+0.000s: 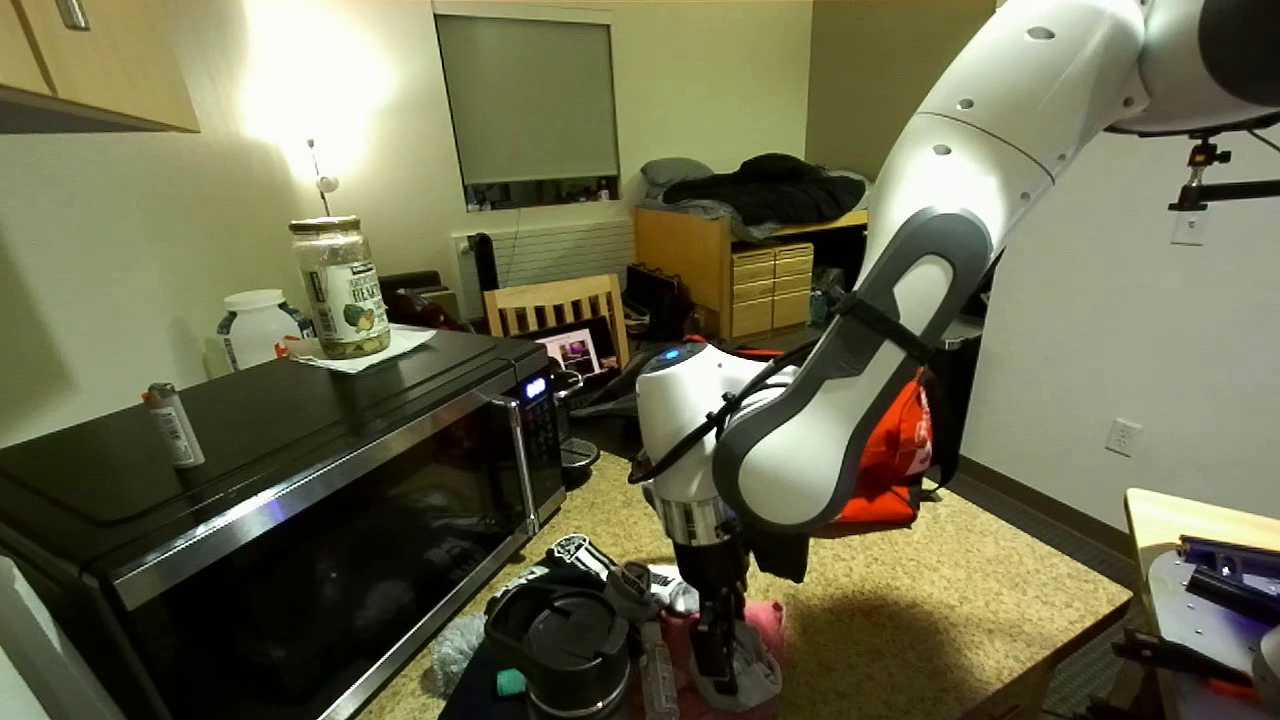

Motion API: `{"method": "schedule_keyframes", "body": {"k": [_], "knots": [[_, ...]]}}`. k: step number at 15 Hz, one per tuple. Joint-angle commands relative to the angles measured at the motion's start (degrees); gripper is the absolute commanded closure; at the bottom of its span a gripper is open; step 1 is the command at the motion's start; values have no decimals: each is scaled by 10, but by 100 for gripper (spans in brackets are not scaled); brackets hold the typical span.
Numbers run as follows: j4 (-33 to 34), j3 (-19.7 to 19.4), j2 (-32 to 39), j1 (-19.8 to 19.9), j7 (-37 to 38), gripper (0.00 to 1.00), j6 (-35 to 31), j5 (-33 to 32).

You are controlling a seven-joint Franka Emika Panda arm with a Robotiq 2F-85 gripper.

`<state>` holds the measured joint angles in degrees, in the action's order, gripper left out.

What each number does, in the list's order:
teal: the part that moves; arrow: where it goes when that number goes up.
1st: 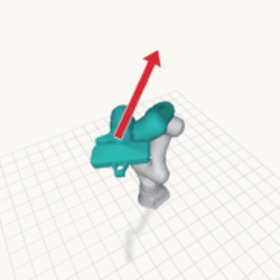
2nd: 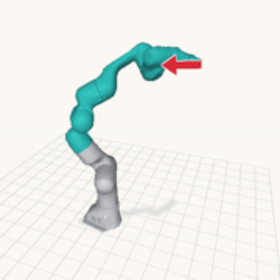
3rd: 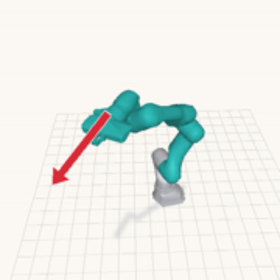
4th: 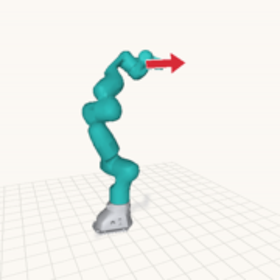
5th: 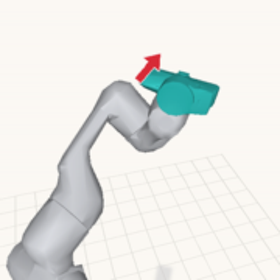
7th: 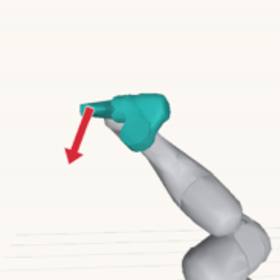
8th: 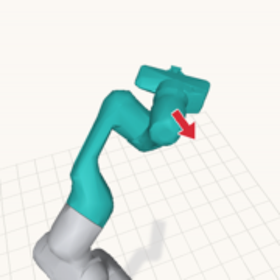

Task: Pick up the pair of socks and put it in the bag

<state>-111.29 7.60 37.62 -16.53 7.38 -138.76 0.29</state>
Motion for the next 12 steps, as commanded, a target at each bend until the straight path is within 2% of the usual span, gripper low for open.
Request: {"method": "schedule_keyframes", "body": {"k": [1,7,8,9,11,12], "knots": [[-17,2,-5,3,1,53,-24,-3],[-10,9,-10,6,-1,88,5,6],[-7,12,-11,9,-5,92,13,9],[-2,14,-11,14,-10,89,24,12],[10,13,-15,20,-14,92,52,13],[18,12,-18,25,-17,90,68,14]]}}
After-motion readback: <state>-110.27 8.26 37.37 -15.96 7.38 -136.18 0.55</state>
